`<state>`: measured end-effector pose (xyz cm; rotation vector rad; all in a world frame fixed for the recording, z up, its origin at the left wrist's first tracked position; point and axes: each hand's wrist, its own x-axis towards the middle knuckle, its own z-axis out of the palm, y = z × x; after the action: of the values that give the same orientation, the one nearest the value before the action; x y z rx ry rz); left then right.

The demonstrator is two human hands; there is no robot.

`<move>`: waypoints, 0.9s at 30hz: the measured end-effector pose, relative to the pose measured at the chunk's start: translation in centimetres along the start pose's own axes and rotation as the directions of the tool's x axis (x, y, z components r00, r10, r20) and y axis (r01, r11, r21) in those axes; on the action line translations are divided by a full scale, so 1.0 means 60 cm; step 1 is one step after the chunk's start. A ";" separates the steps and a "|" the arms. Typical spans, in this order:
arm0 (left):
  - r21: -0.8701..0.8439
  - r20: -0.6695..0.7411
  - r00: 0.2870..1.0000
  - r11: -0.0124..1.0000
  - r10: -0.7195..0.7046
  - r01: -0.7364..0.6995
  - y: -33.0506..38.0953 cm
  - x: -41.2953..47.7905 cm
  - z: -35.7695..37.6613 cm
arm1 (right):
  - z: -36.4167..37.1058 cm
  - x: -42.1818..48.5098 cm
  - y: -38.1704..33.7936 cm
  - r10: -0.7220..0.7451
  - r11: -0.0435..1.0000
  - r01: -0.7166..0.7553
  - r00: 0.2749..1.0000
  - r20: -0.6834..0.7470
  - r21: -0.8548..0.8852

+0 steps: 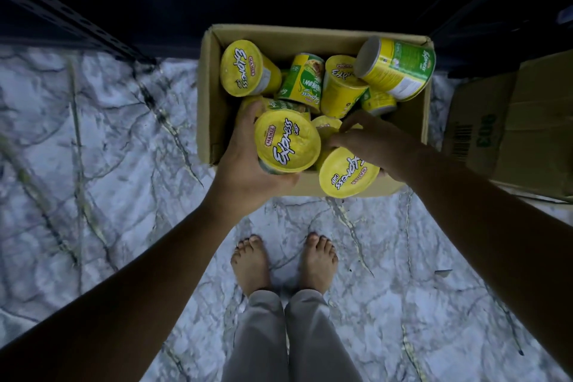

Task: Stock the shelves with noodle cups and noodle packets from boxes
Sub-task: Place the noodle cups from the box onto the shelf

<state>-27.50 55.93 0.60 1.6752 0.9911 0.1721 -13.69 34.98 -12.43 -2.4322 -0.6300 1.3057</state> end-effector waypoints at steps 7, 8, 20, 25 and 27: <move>0.087 0.039 0.997 0.994 0.060 -0.063 -0.010 -0.029 -0.007 | -0.255 -0.028 -0.284 -0.025 0.981 0.056 0.986 0.166 -0.186; 0.093 0.043 0.998 0.994 0.054 -0.058 -0.010 -0.031 -0.008 | -0.245 -0.028 -0.271 -0.002 0.992 0.020 0.990 0.140 -0.126; -0.001 -0.030 0.998 0.998 -0.059 0.059 -0.025 -0.021 -0.017 | -0.216 -0.024 -0.212 -0.167 0.972 0.220 0.895 0.414 -0.083; 0.008 -0.033 0.997 0.998 -0.065 0.065 -0.024 -0.019 -0.017 | -0.185 -0.039 -0.178 -0.356 0.926 0.374 0.910 0.212 -0.050; 0.009 -0.033 0.997 0.998 -0.065 0.066 -0.020 -0.020 -0.017 | -0.181 -0.052 -0.181 -0.333 0.939 0.341 0.931 0.149 -0.037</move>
<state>-29.49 55.91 0.37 1.6513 1.0717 0.1519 -8.63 41.98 0.61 -2.1621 -1.0874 1.3334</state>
